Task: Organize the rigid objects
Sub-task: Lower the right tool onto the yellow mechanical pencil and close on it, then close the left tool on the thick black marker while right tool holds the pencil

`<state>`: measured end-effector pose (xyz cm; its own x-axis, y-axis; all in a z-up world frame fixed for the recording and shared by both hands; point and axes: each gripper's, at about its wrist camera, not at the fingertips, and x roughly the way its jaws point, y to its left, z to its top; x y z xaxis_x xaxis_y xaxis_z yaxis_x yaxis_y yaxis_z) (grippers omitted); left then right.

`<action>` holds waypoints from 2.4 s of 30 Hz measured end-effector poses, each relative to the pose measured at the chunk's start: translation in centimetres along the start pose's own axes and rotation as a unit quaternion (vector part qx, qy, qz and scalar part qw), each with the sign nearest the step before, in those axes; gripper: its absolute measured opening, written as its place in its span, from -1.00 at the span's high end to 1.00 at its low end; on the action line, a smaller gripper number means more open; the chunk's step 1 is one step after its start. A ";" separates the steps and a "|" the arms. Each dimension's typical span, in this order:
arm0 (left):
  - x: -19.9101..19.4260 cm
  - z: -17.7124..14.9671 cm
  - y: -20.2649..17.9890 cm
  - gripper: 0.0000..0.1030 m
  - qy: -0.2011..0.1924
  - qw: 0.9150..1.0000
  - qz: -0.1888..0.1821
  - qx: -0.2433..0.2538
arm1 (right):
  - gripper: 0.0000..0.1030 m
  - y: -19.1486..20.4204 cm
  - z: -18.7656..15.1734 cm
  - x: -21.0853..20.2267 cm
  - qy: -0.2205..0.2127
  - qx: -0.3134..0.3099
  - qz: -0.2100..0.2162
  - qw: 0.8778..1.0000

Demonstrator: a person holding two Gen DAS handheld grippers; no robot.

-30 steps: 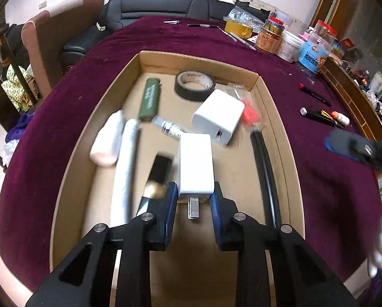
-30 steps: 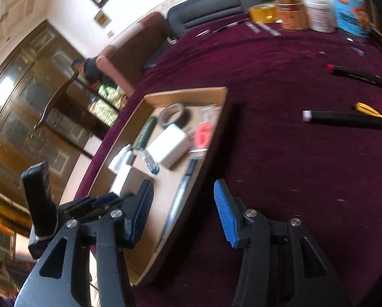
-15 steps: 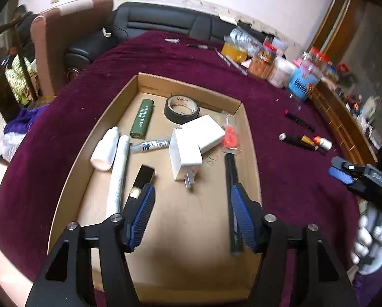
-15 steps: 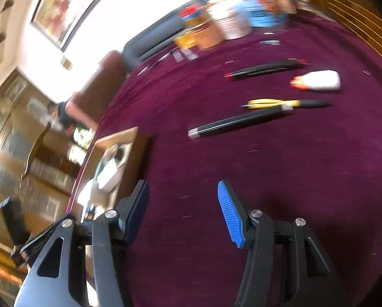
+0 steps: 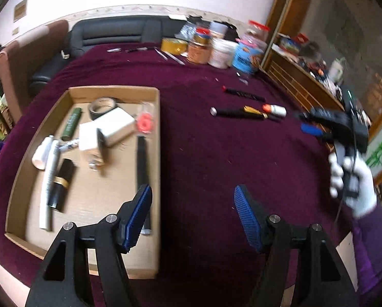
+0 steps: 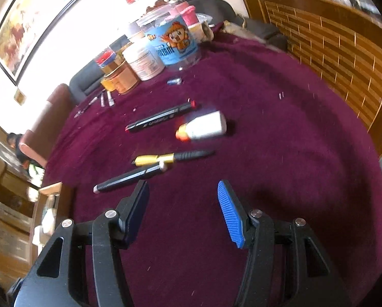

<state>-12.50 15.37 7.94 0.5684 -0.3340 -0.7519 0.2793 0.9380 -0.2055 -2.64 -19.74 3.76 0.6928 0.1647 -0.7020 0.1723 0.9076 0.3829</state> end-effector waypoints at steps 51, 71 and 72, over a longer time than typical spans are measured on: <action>5.4 -0.4 -8.5 -0.31 0.058 0.994 0.041 0.077 | 0.76 3.6 -8.2 0.6 0.076 -0.194 -0.119 0.971; 8.8 0.7 -11.9 -0.31 0.065 0.985 0.103 0.118 | 0.74 1.4 -8.3 -0.2 0.048 -0.167 -0.086 0.981; 8.9 0.7 -11.9 -0.31 0.065 0.985 0.105 0.119 | 0.74 1.4 -8.3 -0.1 0.048 -0.166 -0.084 0.981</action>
<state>-10.23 1.13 4.12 0.5327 -0.1064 -0.8396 0.3485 0.9316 0.1031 -8.29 -15.35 -0.59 0.6015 0.0223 -0.7985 0.0296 0.9983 0.0502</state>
